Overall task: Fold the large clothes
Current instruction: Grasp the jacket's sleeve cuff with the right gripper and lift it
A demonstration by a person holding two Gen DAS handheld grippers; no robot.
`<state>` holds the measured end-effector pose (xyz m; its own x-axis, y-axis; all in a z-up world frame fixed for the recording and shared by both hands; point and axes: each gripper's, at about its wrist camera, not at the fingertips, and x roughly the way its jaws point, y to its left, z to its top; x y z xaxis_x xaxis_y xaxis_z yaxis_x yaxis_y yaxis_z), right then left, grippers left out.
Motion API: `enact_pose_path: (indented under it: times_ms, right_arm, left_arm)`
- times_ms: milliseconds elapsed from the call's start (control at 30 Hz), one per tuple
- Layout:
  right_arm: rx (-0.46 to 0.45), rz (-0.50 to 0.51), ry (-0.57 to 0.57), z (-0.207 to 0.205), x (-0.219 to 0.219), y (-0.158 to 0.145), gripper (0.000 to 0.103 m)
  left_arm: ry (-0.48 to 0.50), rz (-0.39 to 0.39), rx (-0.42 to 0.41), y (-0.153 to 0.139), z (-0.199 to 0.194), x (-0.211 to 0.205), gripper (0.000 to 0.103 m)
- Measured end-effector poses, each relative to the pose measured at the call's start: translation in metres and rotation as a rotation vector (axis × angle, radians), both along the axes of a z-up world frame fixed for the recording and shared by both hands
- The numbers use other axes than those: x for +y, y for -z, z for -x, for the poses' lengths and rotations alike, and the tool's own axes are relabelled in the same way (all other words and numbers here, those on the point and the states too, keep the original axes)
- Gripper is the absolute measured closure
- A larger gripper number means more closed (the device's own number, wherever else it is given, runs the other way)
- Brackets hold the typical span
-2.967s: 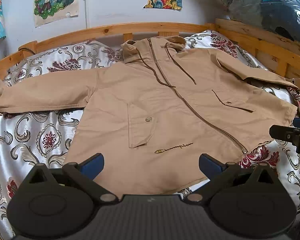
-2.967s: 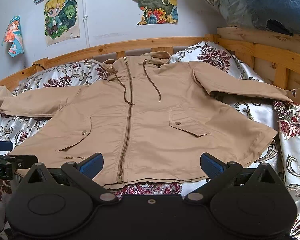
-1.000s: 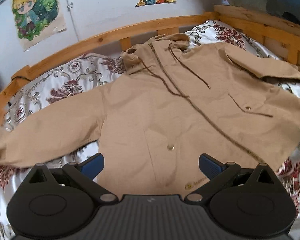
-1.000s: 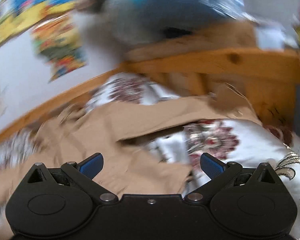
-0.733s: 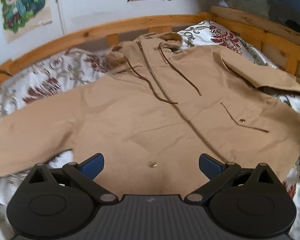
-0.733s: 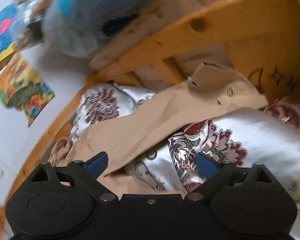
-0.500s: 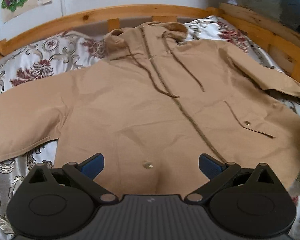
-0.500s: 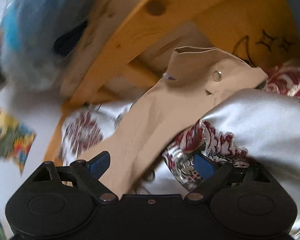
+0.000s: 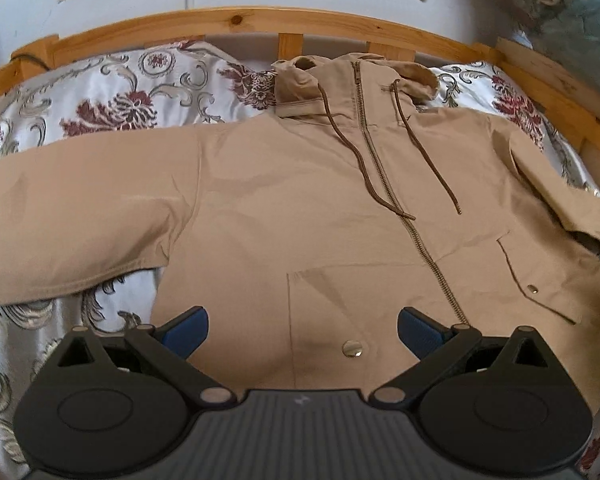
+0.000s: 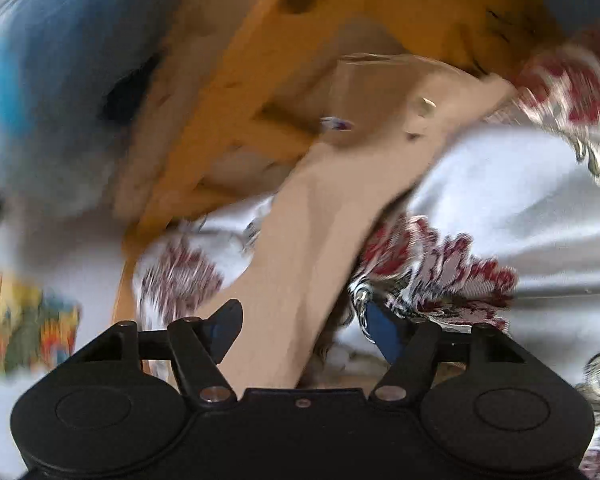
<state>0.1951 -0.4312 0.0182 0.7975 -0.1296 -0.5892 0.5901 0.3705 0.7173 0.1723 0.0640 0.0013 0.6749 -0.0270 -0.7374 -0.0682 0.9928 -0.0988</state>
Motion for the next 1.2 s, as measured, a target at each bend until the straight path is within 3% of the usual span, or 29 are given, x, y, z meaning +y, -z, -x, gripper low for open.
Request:
enact_pose_path:
  times_ms: [100, 167, 200, 267, 300, 367, 400, 467, 567, 600, 633, 667, 733, 800, 967, 1100, 1200]
  right_arm:
    - [-0.004, 0.188, -0.116, 0.006, 0.004, -0.023, 0.031]
    - [0.068, 0.303, -0.155, 0.005, -0.002, -0.031, 0.031]
    - [0.080, 0.244, -0.175, 0.007, -0.010, -0.029, 0.031]
    - [-0.015, 0.016, -0.228, 0.012, -0.024, -0.018, 0.031]
    - [-0.023, -0.042, -0.244, 0.009, -0.027, -0.012, 0.032]
    - [-0.019, -0.048, -0.245, -0.004, -0.026, -0.004, 0.042]
    - [-0.006, -0.030, -0.235, -0.013, -0.025, 0.000, 0.053]
    - [0.015, -0.028, -0.187, -0.029, -0.026, 0.010, 0.058]
    - [0.079, -0.080, -0.095, -0.044, -0.027, 0.026, 0.075]
    - [0.081, -0.083, -0.074, -0.047, -0.026, 0.027, 0.084]
    - [0.071, -0.059, -0.049, -0.048, -0.023, 0.024, 0.096]
    - [0.052, -0.009, -0.038, -0.050, -0.020, 0.019, 0.098]
    - [0.030, 0.180, -0.059, -0.057, -0.005, -0.001, 0.099]
    - [-0.008, 0.434, -0.142, -0.074, 0.024, -0.028, 0.100]
    - [-0.165, 1.132, -0.506, -0.106, 0.143, -0.067, 0.101]
    - [-0.255, 1.635, -0.946, -0.092, 0.257, -0.031, 0.102]
    - [-0.208, 1.868, -1.301, -0.065, 0.312, 0.025, 0.102]
  left_arm:
    - [0.005, 0.001, 0.012, 0.001, 0.000, -0.001, 0.001]
    - [0.017, -0.007, 0.006, 0.000, 0.001, -0.004, 0.001]
    - [0.019, -0.010, 0.000, 0.000, 0.001, -0.006, 0.001]
    - [0.021, -0.004, -0.005, 0.000, -0.001, -0.012, 0.001]
    - [0.021, 0.002, -0.005, 0.000, -0.003, -0.015, 0.001]
    - [0.023, 0.021, -0.009, -0.001, -0.006, -0.022, 0.001]
    - [0.028, 0.032, -0.017, -0.003, -0.006, -0.026, 0.001]
    - [0.041, 0.048, -0.036, -0.008, -0.007, -0.032, 0.001]
    - [0.066, 0.058, -0.065, -0.015, -0.008, -0.038, 0.001]
    - [0.072, 0.054, -0.070, -0.017, -0.009, -0.039, 0.001]
    - [0.077, 0.047, -0.073, -0.018, -0.010, -0.039, 0.001]
    - [0.082, 0.041, -0.073, -0.020, -0.011, -0.039, 0.001]
    - [0.095, 0.037, -0.072, -0.024, -0.014, -0.035, 0.001]
    - [0.090, 0.055, -0.078, -0.030, -0.017, -0.025, 0.002]
    - [0.014, 0.118, -0.134, -0.047, -0.019, 0.010, 0.003]
    - [-0.060, 0.161, -0.178, -0.056, -0.016, 0.039, 0.003]
    - [-0.097, 0.169, -0.183, -0.054, -0.016, 0.055, 0.003]
